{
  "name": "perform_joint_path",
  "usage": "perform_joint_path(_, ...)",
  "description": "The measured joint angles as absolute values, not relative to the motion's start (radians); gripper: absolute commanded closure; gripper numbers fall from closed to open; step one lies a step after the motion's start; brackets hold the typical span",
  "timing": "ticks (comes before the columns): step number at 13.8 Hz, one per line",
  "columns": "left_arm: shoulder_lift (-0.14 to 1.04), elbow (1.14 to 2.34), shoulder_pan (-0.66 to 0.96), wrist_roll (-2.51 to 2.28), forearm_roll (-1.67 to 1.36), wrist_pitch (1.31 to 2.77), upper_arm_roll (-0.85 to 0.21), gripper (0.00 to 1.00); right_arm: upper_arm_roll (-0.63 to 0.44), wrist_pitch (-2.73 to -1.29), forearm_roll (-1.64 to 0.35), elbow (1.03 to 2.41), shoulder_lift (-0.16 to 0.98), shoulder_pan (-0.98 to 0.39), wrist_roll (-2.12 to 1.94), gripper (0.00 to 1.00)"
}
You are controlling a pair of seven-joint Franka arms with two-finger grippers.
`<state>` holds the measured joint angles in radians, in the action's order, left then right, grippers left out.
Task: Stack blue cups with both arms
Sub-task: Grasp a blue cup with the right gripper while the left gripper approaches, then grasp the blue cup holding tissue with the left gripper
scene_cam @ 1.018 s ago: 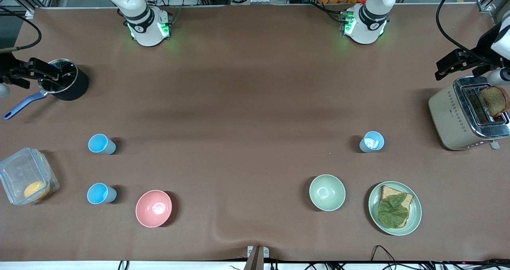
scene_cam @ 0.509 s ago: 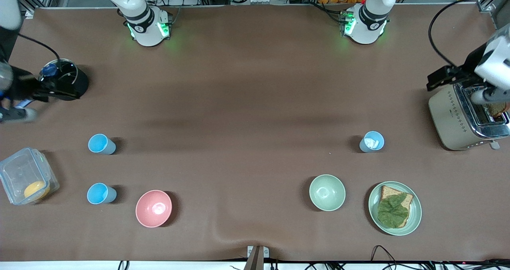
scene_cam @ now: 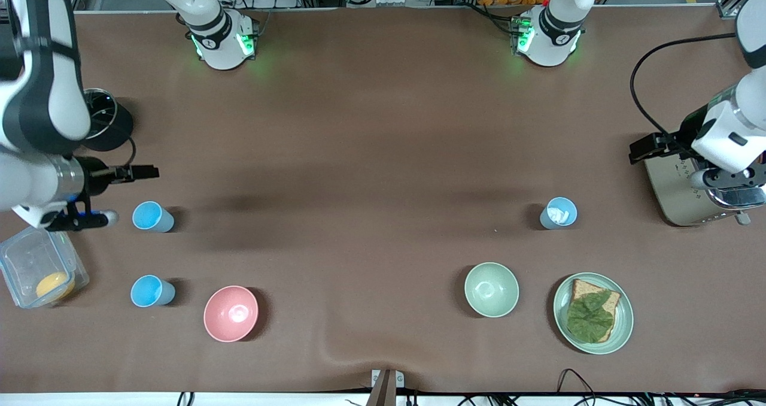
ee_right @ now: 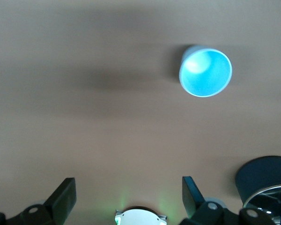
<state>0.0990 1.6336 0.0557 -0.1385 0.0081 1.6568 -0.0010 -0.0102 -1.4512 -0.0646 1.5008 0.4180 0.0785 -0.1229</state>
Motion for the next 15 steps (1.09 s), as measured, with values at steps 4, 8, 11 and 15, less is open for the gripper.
perform_joint_path(4,0.102,1.72,0.054,-0.138,0.008,1.769,-0.003,0.0,-0.013,-1.538,0.058,1.506,0.532,0.146,-0.225,0.0)
perform_joint_path(8,0.117,1.804,0.055,-0.138,0.008,1.885,-0.008,0.0,-0.015,-1.721,0.088,1.524,0.546,0.151,-0.281,0.0)
perform_joint_path(11,0.143,1.853,0.055,-0.138,0.008,1.963,-0.01,0.0,-0.018,-1.804,0.09,1.534,0.574,0.175,-0.287,0.0)
perform_joint_path(15,0.189,1.915,0.052,-0.138,0.008,2.064,-0.01,0.0,-0.018,-1.85,0.09,1.537,0.639,0.2,-0.291,0.0)
